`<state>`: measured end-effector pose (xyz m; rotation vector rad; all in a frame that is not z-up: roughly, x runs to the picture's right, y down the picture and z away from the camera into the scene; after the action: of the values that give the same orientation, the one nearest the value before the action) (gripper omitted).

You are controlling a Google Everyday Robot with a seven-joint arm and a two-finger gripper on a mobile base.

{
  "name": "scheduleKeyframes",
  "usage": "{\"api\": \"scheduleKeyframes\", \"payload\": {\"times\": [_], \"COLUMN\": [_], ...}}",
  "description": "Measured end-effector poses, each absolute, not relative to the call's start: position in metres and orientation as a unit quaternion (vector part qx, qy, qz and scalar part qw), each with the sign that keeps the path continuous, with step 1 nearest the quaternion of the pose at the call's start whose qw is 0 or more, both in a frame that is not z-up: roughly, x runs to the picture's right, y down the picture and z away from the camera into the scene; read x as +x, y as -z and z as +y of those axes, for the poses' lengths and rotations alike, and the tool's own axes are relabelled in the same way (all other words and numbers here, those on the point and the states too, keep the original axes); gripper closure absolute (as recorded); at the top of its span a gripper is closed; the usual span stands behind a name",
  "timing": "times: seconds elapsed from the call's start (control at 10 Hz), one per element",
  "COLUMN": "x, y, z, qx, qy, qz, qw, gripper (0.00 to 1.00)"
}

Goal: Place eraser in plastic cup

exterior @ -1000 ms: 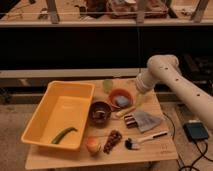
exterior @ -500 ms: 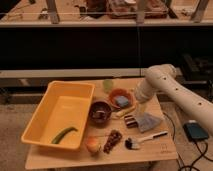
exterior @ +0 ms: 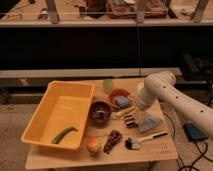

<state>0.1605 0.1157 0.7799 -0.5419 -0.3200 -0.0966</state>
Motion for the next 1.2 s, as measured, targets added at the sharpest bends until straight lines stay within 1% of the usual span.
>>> {"api": "scheduleKeyframes", "payload": {"times": [0.2,0.9,1.2], "x": [0.154,0.153,0.148], "y": [-0.783,-0.784,-0.796], "z": [0.123,0.125,0.146], "qx": [-0.271,-0.273,-0.285], "qy": [0.05,0.047,0.045], "qz": [-0.159,-0.161,-0.163], "qw": [0.948,0.947,0.943], "gripper": [0.2,0.2,0.2]}}
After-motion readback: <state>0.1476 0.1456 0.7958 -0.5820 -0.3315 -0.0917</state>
